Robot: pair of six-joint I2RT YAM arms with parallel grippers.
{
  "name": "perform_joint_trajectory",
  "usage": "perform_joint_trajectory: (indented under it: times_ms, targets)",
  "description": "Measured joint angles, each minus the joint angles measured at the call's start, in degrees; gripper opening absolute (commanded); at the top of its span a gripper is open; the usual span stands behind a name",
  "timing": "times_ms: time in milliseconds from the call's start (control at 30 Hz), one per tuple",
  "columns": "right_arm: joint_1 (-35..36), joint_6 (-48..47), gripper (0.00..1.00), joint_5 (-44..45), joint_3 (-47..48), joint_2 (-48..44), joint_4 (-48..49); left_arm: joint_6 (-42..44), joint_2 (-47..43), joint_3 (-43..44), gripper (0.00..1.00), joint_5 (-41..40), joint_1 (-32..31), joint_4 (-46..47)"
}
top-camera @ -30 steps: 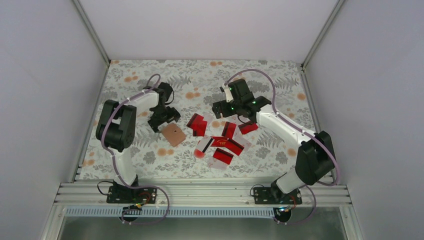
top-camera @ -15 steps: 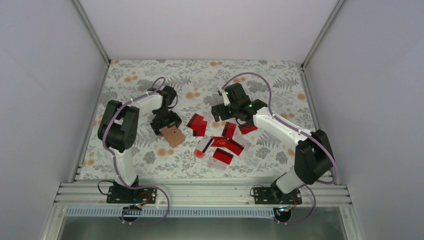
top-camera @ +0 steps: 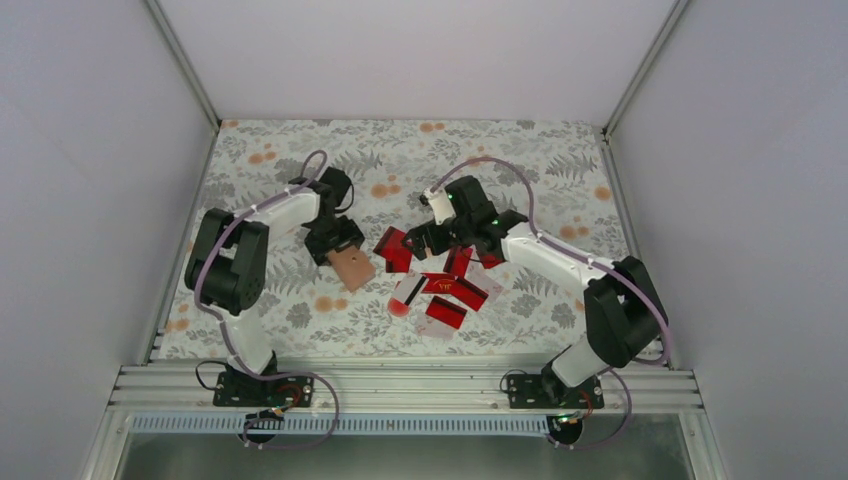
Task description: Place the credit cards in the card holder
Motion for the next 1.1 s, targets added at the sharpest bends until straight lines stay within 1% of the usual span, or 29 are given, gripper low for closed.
perform_joint_trajectory:
  times_ms: [100, 133, 267, 367, 500, 667, 833, 1100]
  targets:
    - [0.5, 0.3, 0.98, -6.4, -0.2, 1.1, 1.7, 0.7, -3.0, 0.0, 0.80, 0.4, -0.3, 1.5]
    - [0.6, 0.6, 0.97, -8.3, -0.2, 1.7, 2.2, 1.1, -4.3, 0.0, 0.80, 0.4, -0.5, 1.9]
    - [0.8, 1.5, 0.95, -13.8, -0.2, 3.1, 3.8, 3.0, -9.2, 1.1, 0.80, 0.1, -1.2, 2.6]
    - [0.8, 1.8, 0.93, -16.5, -0.2, 3.3, 4.6, 4.3, -11.9, 2.2, 0.80, -0.3, -1.9, 3.1]
    - [0.9, 1.5, 0.91, -18.5, -0.2, 4.0, 5.7, 6.0, -15.0, 2.4, 0.76, -0.5, -2.3, 3.7]
    - [0.9, -1.9, 0.91, -19.1, -0.2, 5.9, 5.8, 9.1, -16.5, 2.6, 0.75, -0.1, -2.4, 4.5]
    - [0.9, -7.3, 0.93, -17.9, -0.2, 5.6, 5.8, 14.5, -16.5, 5.5, 0.75, 1.7, -2.4, 3.7]
    - [0.9, -17.9, 0.93, -15.4, -3.4, -2.1, 7.6, 25.0, -19.8, 11.2, 0.75, 8.9, -2.4, 3.0]
